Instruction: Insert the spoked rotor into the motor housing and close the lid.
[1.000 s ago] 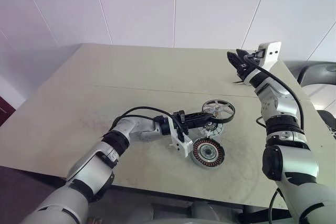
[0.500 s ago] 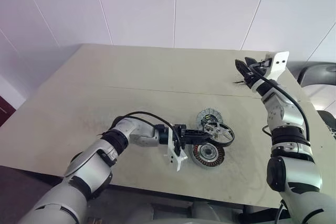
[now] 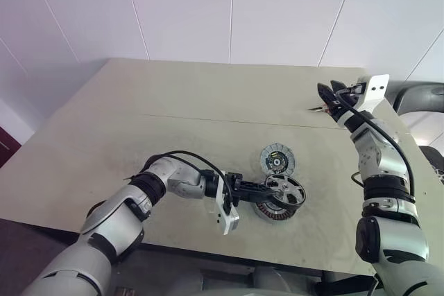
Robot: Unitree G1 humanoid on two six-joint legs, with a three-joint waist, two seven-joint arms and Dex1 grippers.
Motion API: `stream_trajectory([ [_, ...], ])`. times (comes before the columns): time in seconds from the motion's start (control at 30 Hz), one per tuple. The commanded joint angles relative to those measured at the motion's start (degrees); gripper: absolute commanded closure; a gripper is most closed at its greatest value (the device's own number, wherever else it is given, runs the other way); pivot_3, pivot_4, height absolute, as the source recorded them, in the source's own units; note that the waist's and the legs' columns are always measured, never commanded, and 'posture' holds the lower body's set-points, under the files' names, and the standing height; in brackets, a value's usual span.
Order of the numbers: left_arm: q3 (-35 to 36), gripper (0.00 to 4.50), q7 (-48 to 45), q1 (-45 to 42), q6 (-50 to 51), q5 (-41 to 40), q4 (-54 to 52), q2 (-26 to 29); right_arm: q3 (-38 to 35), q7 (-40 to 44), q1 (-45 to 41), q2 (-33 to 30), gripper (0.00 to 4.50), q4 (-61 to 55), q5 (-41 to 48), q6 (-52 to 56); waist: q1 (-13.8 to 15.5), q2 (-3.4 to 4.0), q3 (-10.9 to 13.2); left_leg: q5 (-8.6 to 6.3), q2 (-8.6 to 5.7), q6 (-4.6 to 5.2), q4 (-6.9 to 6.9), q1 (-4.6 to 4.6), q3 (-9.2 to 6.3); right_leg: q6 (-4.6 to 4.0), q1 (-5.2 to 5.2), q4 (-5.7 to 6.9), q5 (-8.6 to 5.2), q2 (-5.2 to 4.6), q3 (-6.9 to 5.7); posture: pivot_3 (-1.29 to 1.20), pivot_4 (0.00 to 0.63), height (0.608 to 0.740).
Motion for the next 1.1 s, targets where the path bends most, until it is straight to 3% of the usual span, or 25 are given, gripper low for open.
stream_trajectory([
  [0.03,0.92,4.11,1.07,-0.23,-0.68,-0.66,-1.68,0.22,-1.87,-0.45,-0.48,-1.54,2.53,-3.54,1.15,-0.17,0.02,0.0,0.0,0.0,0.0,0.0,0.0,0.0,0.0,0.0,0.0,0.0,0.0,0.0,0.0,0.0,0.0,0.74],
  [1.1,0.08,4.11,2.28,-1.56,-0.31,3.7,-1.47,1.28,-3.01,-0.62,0.24,-2.5,2.53,-4.37,1.1,-1.1,0.02,0.0,-0.01,0.0,0.0,0.02,0.79,0.05,0.18,0.01,0.16,0.65,0.0,0.04,0.02,0.0,0.0,0.74],
])
